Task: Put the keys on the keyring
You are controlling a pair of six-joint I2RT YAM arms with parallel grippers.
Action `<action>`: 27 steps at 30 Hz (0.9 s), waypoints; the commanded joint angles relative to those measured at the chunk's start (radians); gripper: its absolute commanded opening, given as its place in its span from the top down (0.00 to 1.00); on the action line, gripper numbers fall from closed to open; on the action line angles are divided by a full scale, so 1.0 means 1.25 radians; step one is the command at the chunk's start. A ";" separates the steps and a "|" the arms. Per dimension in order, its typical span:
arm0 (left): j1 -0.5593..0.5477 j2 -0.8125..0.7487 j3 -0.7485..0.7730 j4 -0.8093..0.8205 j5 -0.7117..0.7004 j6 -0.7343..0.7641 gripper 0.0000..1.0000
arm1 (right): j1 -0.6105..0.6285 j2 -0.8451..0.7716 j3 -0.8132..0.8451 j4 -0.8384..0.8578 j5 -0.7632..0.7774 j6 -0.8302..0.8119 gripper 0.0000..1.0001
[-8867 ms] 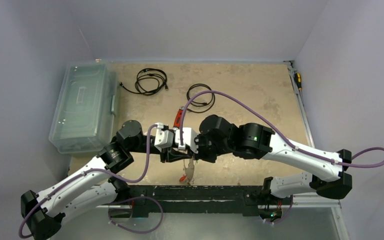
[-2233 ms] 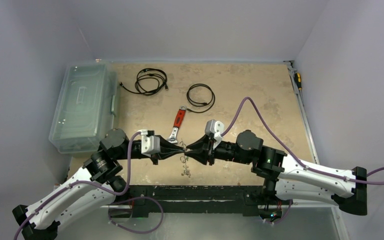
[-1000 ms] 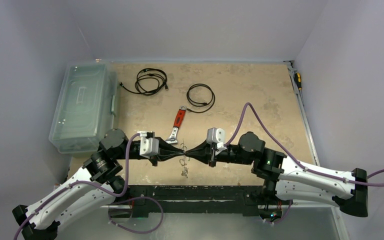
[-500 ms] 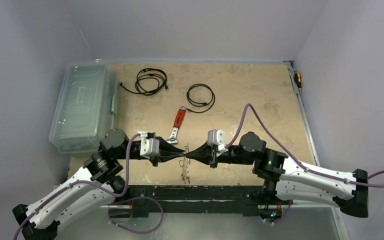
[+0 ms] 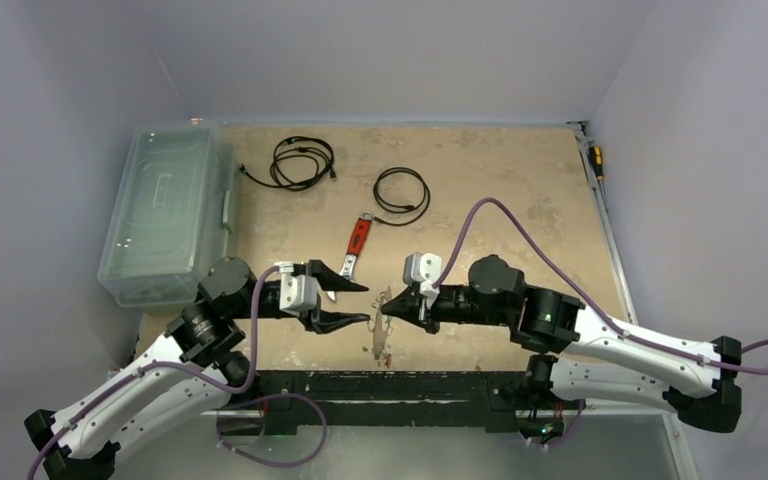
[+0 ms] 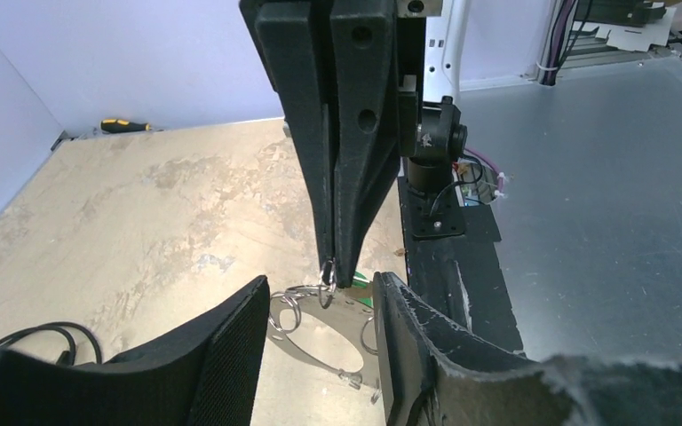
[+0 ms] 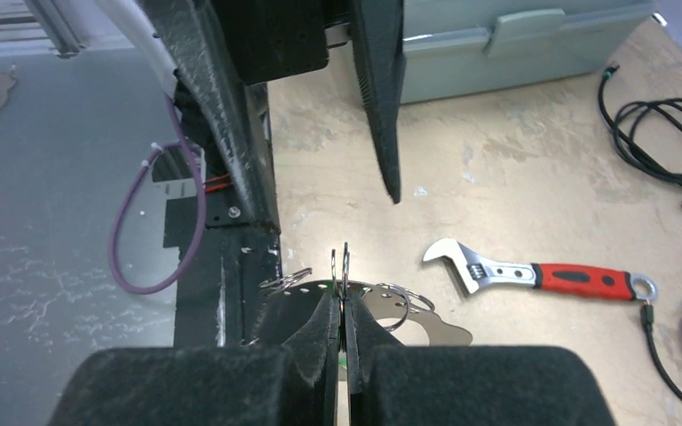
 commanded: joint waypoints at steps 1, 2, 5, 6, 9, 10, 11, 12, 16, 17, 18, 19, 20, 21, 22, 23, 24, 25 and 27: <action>0.002 0.017 0.030 0.015 0.019 0.006 0.55 | 0.001 0.031 0.098 -0.096 0.057 -0.017 1.00; 0.002 0.021 0.030 0.015 0.027 0.003 0.55 | 0.001 0.041 0.109 -0.114 0.057 -0.017 1.00; 0.001 0.033 0.026 0.025 0.054 -0.006 0.58 | 0.001 0.062 0.132 -0.148 0.056 -0.020 1.00; 0.001 0.036 0.024 0.029 0.062 -0.010 0.59 | 0.001 0.066 0.136 -0.154 0.058 -0.020 1.00; 0.001 0.050 0.020 0.037 0.074 -0.019 0.61 | 0.001 0.068 0.140 -0.157 0.060 -0.023 1.00; 0.001 0.053 0.021 0.038 0.077 -0.021 0.63 | 0.001 0.067 0.142 -0.158 0.061 -0.024 1.00; 0.001 0.057 0.020 0.039 0.078 -0.023 0.63 | 0.001 0.065 0.143 -0.158 0.063 -0.025 1.00; 0.001 0.062 0.020 0.040 0.080 -0.024 0.64 | 0.001 0.063 0.144 -0.156 0.063 -0.027 1.00; 0.001 0.073 0.020 0.042 0.077 -0.028 0.64 | 0.001 0.059 0.147 -0.158 0.059 -0.031 1.00; 0.001 0.076 0.019 0.044 0.077 -0.029 0.63 | 0.001 0.059 0.148 -0.159 0.058 -0.031 1.00; 0.001 0.078 0.019 0.046 0.078 -0.031 0.63 | 0.001 0.059 0.148 -0.160 0.055 -0.031 1.00; 0.001 0.082 0.018 0.049 0.081 -0.034 0.63 | 0.001 0.060 0.148 -0.160 0.052 -0.033 1.00; 0.002 0.084 0.017 0.054 0.083 -0.037 0.63 | 0.001 0.061 0.149 -0.160 0.050 -0.034 1.00; 0.000 0.087 0.016 0.059 0.084 -0.040 0.63 | 0.001 0.062 0.150 -0.159 0.047 -0.035 1.00; 0.001 0.090 0.014 0.061 0.083 -0.042 0.63 | 0.001 0.063 0.149 -0.158 0.044 -0.036 1.00; 0.000 0.095 0.014 0.062 0.081 -0.043 0.63 | 0.001 0.065 0.150 -0.158 0.041 -0.037 1.00; 0.001 0.099 0.014 0.063 0.079 -0.044 0.63 | 0.001 0.066 0.152 -0.157 0.039 -0.038 1.00; 0.001 0.102 0.014 0.064 0.078 -0.045 0.63 | 0.001 0.067 0.152 -0.156 0.038 -0.039 1.00; 0.001 0.108 0.013 0.065 0.075 -0.048 0.63 | 0.001 0.066 0.153 -0.152 0.036 -0.041 1.00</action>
